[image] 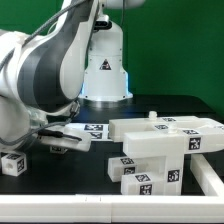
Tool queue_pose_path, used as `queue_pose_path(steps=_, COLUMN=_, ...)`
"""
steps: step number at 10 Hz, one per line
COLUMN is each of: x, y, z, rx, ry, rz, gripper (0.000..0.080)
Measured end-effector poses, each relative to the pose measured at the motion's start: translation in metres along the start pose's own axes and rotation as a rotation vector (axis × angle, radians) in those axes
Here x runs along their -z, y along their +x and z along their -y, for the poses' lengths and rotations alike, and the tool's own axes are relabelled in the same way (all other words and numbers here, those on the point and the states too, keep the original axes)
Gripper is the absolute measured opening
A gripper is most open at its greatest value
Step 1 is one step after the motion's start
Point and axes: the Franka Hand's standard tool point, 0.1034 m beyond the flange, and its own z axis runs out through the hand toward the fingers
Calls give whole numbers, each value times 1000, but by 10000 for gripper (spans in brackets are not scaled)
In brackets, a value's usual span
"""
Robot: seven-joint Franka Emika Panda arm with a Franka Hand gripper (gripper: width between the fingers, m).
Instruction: Assemble chair
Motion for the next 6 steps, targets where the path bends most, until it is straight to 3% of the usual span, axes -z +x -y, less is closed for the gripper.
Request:
queue_pose_path(steps=1, x=-1, y=0, z=0, rx=-4, ry=0, rz=1, gripper=538)
queue_pose_path(steps=2, x=0, y=0, z=-1, rx=-5, ry=2, rz=1, gripper=538)
queue_pose_path(steps=4, x=0, y=0, z=-1, rx=-6, ry=3, rz=2, gripper=278)
queue_pose_path(steps=6, x=0, y=0, z=-2, rx=-7, ry=3, rz=1, gripper=278)
